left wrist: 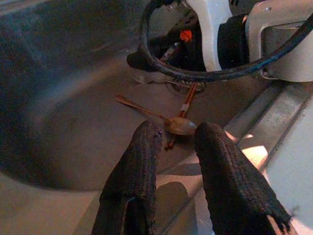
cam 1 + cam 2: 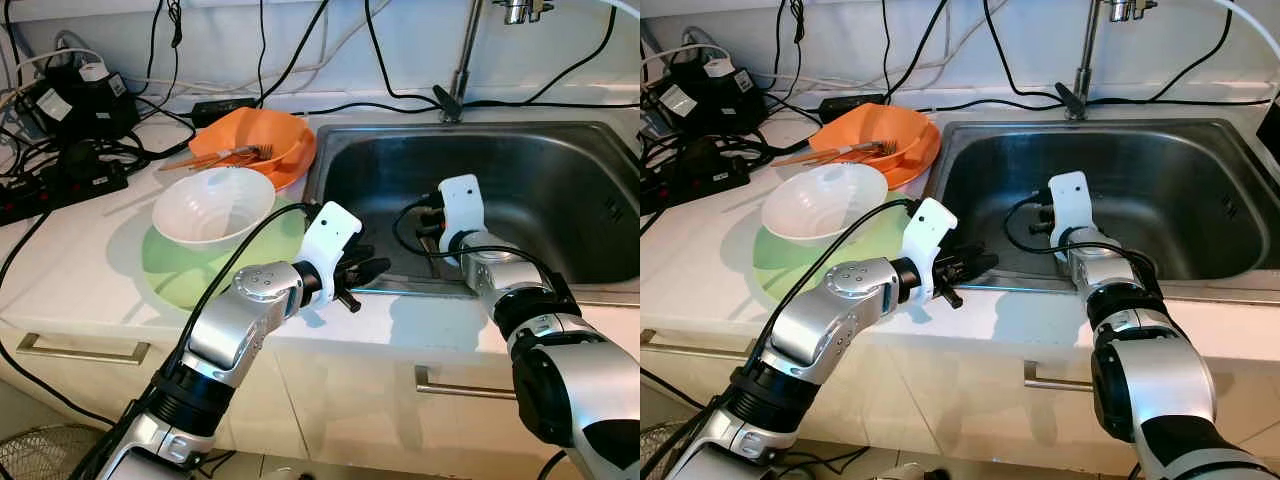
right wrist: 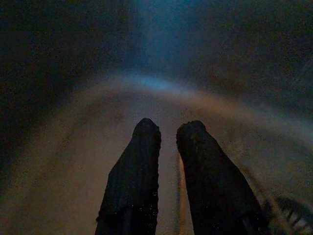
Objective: Kitchen organization
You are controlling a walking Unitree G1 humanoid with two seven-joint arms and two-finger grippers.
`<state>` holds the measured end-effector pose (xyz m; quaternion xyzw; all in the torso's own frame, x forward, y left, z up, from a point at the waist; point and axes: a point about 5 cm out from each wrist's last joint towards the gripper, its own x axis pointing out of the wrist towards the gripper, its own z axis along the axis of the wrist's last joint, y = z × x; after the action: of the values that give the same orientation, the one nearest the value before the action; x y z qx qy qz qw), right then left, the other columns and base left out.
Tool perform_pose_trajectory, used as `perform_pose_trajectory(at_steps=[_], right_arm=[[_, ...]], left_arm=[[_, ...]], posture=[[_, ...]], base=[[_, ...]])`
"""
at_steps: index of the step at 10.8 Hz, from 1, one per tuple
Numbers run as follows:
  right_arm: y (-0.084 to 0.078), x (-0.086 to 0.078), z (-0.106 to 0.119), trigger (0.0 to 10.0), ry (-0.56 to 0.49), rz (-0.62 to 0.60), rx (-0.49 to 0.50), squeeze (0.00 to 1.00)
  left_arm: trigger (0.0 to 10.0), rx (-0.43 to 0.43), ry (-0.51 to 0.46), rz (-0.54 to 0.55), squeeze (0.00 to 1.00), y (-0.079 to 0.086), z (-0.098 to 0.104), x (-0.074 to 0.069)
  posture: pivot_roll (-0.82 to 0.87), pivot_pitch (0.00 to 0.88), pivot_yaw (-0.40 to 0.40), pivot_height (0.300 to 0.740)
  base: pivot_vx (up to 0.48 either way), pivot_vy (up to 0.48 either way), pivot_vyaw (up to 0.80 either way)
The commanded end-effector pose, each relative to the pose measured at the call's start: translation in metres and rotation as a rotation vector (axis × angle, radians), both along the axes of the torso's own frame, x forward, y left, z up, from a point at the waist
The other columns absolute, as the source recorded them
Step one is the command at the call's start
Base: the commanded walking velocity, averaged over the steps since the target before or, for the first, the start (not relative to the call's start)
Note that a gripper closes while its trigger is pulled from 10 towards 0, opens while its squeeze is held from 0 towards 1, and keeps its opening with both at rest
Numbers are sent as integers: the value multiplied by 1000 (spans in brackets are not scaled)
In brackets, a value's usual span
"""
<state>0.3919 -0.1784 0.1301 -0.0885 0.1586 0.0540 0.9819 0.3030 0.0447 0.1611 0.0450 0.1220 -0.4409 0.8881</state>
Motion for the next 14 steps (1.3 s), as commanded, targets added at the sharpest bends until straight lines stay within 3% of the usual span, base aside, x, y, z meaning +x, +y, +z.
perform_pose_trajectory(at_steps=[1, 3, 5, 7, 9, 14], right_arm=[[4, 6, 18, 10000, -123, -1, 12, 0], [5, 7, 51, 10000, -400, -24, 10, 0], [8, -2, 54, 10000, -522, -40, 63, 0], [11, -21, 50, 10000, -639, -72, 132, 0], [18, -38, 47, 10000, -699, -74, 176, 0], [36, -66, 38, 10000, -679, -72, 229, 0]], left_arm=[[10000, 13, -8, -5, 0, 1, 1, -1], [10000, 11, -14, -3, 0, 1, 1, -1], [10000, -4, -17, 26, 0, 1, 1, 1], [10000, -26, -40, 126, 0, 7, 4, 11], [10000, -34, -63, 177, 0, 11, 5, 16], [10000, -110, -148, 272, 0, 12, 13, 23]], posture=[[52, 0, 96, 740], [43, 0, 99, 740], [38, 0, 100, 740], [32, 0, 97, 740], [31, 0, 93, 740], [26, 0, 88, 740]], base=[[0, 0, 0], [0, 0, 0], [0, 0, 0], [0, 0, 0], [0, 0, 0], [0, 0, 0]])
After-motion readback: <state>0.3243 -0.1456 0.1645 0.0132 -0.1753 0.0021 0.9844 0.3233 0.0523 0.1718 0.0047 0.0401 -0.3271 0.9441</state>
